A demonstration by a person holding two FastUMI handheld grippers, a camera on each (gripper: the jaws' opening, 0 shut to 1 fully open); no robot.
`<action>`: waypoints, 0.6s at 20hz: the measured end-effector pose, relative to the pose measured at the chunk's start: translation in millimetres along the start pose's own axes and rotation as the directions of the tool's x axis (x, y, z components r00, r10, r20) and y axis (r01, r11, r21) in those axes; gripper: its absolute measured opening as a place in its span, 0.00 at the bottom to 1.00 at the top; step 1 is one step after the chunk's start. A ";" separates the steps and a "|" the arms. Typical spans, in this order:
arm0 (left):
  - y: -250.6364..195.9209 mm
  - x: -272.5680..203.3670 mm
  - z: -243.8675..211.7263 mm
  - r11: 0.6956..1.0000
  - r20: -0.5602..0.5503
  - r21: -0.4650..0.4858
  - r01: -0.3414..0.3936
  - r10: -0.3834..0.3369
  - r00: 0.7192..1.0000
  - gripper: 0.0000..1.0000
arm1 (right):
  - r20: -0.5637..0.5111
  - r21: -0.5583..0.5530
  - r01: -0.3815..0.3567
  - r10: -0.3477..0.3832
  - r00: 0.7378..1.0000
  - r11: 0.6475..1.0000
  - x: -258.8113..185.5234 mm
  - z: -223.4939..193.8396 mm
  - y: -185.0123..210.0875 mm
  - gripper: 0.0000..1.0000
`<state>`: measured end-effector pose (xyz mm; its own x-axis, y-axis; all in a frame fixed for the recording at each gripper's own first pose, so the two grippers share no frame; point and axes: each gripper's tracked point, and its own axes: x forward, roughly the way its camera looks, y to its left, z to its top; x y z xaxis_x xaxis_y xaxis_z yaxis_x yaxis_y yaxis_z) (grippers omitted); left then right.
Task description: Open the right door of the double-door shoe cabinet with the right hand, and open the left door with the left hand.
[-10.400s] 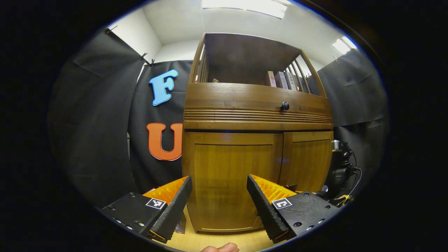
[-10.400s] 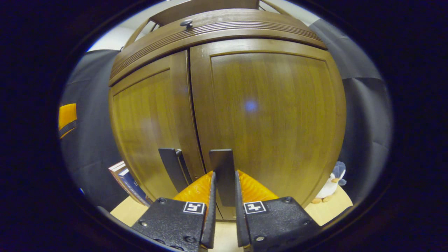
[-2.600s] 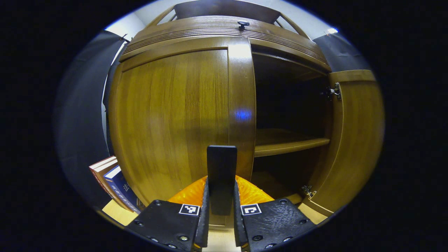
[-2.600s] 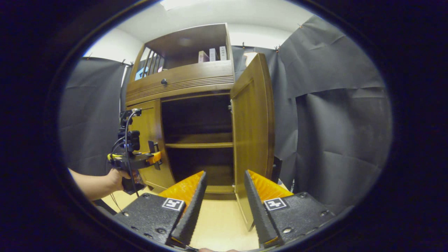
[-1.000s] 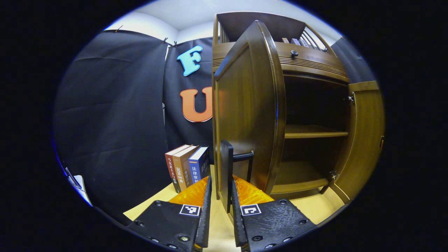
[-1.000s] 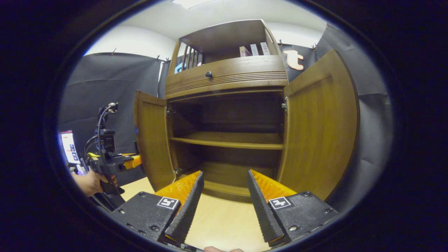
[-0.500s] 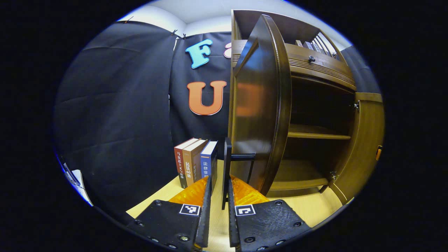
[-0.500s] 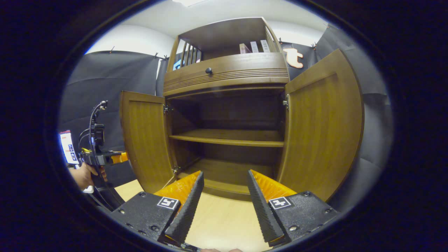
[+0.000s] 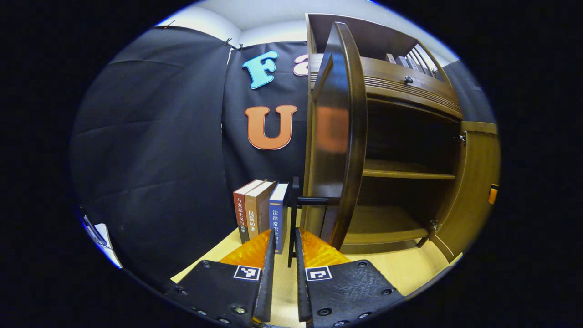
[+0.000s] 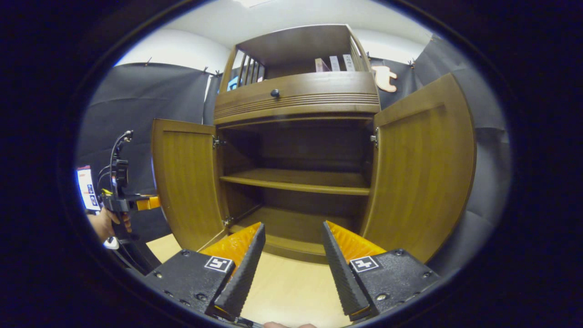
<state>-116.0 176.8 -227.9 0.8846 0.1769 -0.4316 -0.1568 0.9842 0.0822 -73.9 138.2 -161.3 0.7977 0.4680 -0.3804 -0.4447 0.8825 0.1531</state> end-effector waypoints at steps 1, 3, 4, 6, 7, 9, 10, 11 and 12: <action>3.0 -0.2 -0.2 1.000 0.001 0.000 -0.006 0.006 1.000 0.22 | 0.002 0.000 0.003 -0.003 1.000 1.000 -1.0 -0.9 -1.2 0.80; 7.9 -2.1 -0.1 1.000 -0.001 0.002 -0.019 0.019 1.000 0.22 | 0.009 -0.001 0.017 -0.017 1.000 1.000 -2.2 1.6 -3.9 0.81; 12.1 -2.9 0.5 1.000 0.000 0.004 -0.031 0.031 1.000 0.22 | 0.015 -0.005 0.026 -0.026 1.000 1.000 -3.5 3.5 -6.7 0.81; 21.8 -6.1 0.1 0.998 0.005 0.013 -0.068 0.068 0.998 0.22 | 0.024 -0.008 0.042 -0.042 0.999 0.999 -5.7 5.4 -11.8 0.80; 26.8 -7.9 -0.6 0.996 0.005 0.016 -0.088 0.088 0.996 0.22 | 0.026 -0.006 0.047 -0.047 0.999 0.999 -6.8 5.8 -14.3 0.80; 38.2 -14.6 0.6 0.992 0.009 0.015 -0.124 0.124 0.992 0.22 | 0.031 -0.004 0.054 -0.054 0.998 0.999 -8.3 7.3 -18.5 0.81; 41.7 -19.0 2.4 0.990 0.015 0.020 -0.142 0.141 0.990 0.22 | 0.035 -0.005 0.057 -0.057 0.998 0.998 -10.4 8.0 -19.7 0.81; 43.7 -23.2 5.9 0.987 0.026 0.027 -0.161 0.160 0.987 0.22 | 0.037 -0.007 0.064 -0.064 0.997 0.998 -11.0 9.2 -22.4 0.80; 41.0 -26.9 11.7 0.987 0.039 0.032 -0.160 0.159 0.987 0.22 | 0.041 -0.008 0.069 -0.068 0.997 0.998 -12.1 11.5 -24.7 0.80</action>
<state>-141.1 212.4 -202.4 0.8650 0.3304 -0.3777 -0.2819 0.9426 0.1790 -68.0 111.3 -150.0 0.8422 0.4082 -0.3524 -0.3921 0.9121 0.1194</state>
